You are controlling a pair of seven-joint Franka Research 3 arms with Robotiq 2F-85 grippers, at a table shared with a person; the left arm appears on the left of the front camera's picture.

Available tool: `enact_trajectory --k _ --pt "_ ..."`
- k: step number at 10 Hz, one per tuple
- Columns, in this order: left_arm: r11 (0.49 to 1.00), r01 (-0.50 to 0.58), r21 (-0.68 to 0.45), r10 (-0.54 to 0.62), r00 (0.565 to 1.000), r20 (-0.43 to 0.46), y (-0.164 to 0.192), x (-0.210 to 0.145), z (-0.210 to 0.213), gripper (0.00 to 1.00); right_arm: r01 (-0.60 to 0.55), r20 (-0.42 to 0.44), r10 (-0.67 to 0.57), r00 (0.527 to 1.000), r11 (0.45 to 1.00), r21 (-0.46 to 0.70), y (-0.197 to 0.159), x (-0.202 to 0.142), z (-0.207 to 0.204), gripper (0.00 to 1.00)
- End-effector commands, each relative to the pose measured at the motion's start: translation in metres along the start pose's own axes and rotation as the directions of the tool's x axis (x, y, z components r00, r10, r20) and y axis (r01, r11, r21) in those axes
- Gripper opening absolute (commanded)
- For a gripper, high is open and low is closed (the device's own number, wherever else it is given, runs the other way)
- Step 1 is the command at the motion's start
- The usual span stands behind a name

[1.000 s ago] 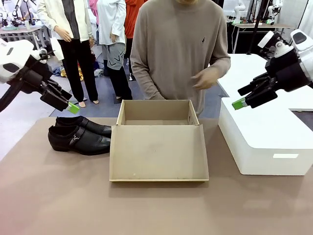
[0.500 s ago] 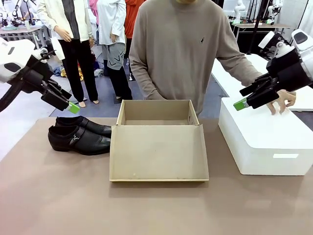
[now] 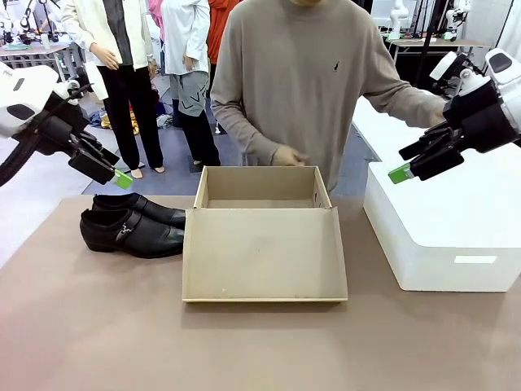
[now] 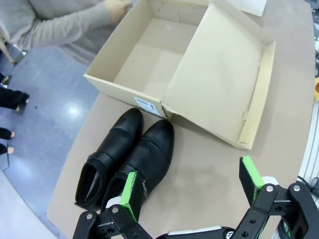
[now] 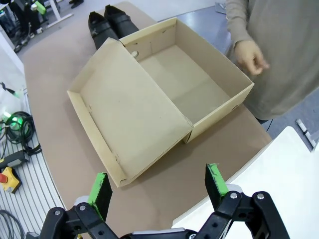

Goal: Pack the shoes into the box.
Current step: Place one shoe of the Shoes into the Shoes Box.

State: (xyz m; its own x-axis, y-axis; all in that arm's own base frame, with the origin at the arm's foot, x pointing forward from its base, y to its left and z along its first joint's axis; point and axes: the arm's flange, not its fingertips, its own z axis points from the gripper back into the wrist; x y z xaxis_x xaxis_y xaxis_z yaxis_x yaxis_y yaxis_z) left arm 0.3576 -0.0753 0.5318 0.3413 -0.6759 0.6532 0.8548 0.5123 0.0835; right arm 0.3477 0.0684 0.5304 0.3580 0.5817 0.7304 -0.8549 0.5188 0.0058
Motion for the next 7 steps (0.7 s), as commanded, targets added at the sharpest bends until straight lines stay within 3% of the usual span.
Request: enact_trajectory --k 1,2,5,7 --pt "1.000 0.011 -0.017 -0.011 1.000 0.016 0.002 -0.002 0.001 1.00 -0.013 0.015 0.013 1.000 1.000 0.012 -0.003 0.000 -0.002 1.00" --pt "1.000 0.000 0.000 0.000 1.000 0.000 0.000 0.000 0.000 1.00 -0.013 0.015 0.013 1.000 1.000 0.012 -0.003 0.000 -0.002 1.00" --pt "0.994 0.093 0.056 -0.082 0.980 -0.180 0.021 0.017 0.006 1.00 -0.013 0.015 0.013 1.000 1.000 0.012 -0.003 0.000 -0.002 1.00" --pt "0.979 0.202 -0.014 -0.197 0.933 -0.301 0.044 0.035 0.007 1.00 -0.013 0.015 0.013 1.000 1.000 0.012 -0.003 0.000 -0.002 1.00"
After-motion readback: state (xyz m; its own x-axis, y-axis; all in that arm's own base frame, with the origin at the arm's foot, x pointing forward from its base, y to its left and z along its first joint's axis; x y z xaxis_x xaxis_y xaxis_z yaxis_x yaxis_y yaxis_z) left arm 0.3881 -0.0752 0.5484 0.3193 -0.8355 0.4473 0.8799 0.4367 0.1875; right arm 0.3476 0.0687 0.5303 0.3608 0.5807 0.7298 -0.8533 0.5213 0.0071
